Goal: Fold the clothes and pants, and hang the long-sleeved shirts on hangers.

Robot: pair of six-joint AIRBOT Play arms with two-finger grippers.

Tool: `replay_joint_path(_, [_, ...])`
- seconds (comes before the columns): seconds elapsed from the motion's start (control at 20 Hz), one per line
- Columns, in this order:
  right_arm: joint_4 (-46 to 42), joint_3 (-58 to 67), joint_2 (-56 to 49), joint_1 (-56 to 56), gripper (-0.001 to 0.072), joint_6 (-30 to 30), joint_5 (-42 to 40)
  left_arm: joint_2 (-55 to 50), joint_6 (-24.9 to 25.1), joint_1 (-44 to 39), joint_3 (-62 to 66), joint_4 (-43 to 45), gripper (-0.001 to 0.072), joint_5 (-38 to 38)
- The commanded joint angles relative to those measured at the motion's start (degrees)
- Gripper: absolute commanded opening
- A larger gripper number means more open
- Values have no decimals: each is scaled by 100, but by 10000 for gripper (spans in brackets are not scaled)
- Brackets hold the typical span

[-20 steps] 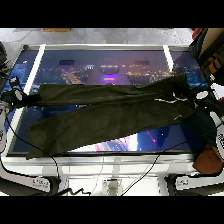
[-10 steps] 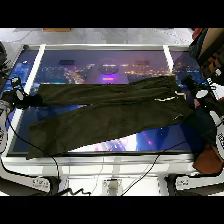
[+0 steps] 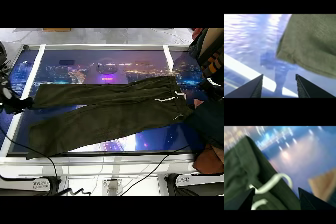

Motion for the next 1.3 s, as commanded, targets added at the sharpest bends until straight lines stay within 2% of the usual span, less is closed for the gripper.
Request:
replay_joint_path(0.0, [-177, 188, 0, -481, 594, -7, 1113, 850, -7, 289, -11, 9, 430, -710])
replay_joint_path(0.15, [-492, 188, 0, -627, 594, -20, 1200, 1429, 448, 728, -214, 2, 432, -1775])
replay_joint_path(0.2, [-566, 188, -2, -643, 593, -26, 1174, 1591, 595, 892, -380, -57, 443, -1902])
replay_joint_path(0.25, [-675, 188, -4, -640, 593, -63, 1141, 1718, 778, 1049, -560, -236, 443, -1893])
replay_joint_path(0.35, [-684, 188, -4, -640, 550, -396, 1141, 1805, 1532, 1362, -938, -997, 443, -1856])
replay_joint_path(0.45, [-682, 188, -4, -636, 550, -483, 1141, 1753, 2208, 1635, -1362, -1644, 443, -1720])
replay_joint_path(0.5, [-684, 188, -4, -636, 550, -505, 1139, 1707, 2529, 1766, -1563, -1805, 463, -1663])
replay_joint_path(0.55, [-682, 188, -7, -636, 550, -562, 1139, 1639, 2817, 1912, -1749, -1980, 544, -1620])
replay_joint_path(0.7, [-678, 188, -4, -636, 550, -627, 1134, 1331, 3954, 2282, -1899, -2621, 560, -1488])
replay_joint_path(0.95, [-625, 188, -4, -636, 550, -625, 1082, 732, 4671, 2256, -1899, -2857, 559, -896])
replay_joint_path(1.2, [-619, 188, -4, -636, 550, -619, 903, 52, 5316, 2173, -1899, -3995, 550, -667])
replay_joint_path(1.25, [-619, 188, -4, -636, 550, -619, 896, -35, 5318, 2116, -1899, -4046, 479, -555])
